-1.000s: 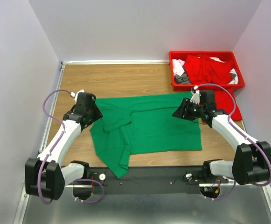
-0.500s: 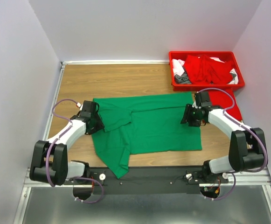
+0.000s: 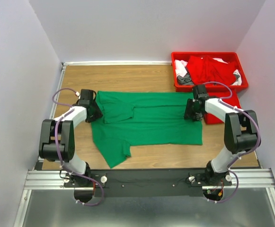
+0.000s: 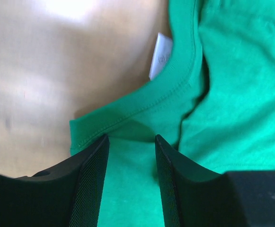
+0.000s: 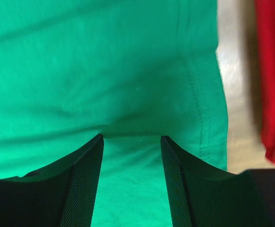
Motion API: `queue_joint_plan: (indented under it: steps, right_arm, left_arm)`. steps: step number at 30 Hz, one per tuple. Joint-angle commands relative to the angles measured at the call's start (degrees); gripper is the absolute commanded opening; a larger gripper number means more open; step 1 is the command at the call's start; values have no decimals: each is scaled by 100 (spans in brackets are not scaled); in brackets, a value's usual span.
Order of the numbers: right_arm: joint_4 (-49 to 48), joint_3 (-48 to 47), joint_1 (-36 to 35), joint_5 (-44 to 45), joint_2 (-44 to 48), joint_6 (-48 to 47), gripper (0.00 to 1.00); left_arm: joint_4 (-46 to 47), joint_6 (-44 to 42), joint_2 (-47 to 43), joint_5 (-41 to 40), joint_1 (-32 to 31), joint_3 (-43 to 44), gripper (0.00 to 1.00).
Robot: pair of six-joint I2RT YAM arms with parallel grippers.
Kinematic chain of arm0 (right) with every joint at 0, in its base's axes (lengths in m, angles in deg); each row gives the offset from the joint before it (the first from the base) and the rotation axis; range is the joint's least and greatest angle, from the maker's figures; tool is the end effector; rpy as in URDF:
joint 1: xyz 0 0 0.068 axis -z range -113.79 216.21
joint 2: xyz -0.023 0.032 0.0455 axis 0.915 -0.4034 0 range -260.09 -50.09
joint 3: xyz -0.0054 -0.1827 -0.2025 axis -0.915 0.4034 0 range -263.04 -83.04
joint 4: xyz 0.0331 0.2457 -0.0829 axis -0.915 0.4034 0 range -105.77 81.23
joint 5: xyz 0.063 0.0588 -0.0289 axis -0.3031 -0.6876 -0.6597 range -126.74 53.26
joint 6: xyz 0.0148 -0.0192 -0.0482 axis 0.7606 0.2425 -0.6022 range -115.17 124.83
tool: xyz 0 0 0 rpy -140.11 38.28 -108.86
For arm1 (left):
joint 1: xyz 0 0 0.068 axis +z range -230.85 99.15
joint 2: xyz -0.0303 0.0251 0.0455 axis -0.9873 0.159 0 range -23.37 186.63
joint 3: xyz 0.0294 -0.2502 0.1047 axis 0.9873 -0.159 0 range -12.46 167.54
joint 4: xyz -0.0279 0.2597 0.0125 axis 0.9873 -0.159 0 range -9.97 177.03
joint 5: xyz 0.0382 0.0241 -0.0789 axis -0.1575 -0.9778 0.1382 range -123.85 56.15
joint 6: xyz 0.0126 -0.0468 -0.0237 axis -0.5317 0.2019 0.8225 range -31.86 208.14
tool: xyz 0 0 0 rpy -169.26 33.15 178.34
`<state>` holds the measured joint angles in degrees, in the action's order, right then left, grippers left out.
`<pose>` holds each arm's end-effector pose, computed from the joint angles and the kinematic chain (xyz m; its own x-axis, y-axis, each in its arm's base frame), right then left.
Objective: Fold and stack the t-shirts
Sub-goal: Fold the tshirt
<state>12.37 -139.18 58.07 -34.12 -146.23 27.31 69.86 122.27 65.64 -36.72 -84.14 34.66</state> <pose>0.3122 0.0431 0.1628 -0.8966 0.2576 -0.3602 0.2361 0.9662 0.1033 0.2938 -0.0151 0.1644 -0.7266 -0.5196 -0.4495 -0.4544 0.8542 -0.2529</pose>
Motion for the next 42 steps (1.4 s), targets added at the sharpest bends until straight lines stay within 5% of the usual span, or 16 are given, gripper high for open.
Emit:
queue_joint_plan:
  steps: [1,9,17,24,42]
  right_arm:
    - [-81,-168,14,591,-502,-50,59]
    - [209,-196,6,-92,235,-147,61]
    - [394,94,-3,-832,1123,-121,63]
    - [368,138,-3,-1052,1519,-165,63]
    - [227,209,-12,-1123,1721,-209,63]
  left_arm:
    - [-6,-398,528,-20,144,411,52]
    - [-1058,-539,-154,-414,215,1002,54]
    - [-2106,-329,-1597,-645,215,159,54]
    - [-2141,59,-1598,-73,118,-562,54]
    - [-2335,-187,-798,-187,-180,-264,56]
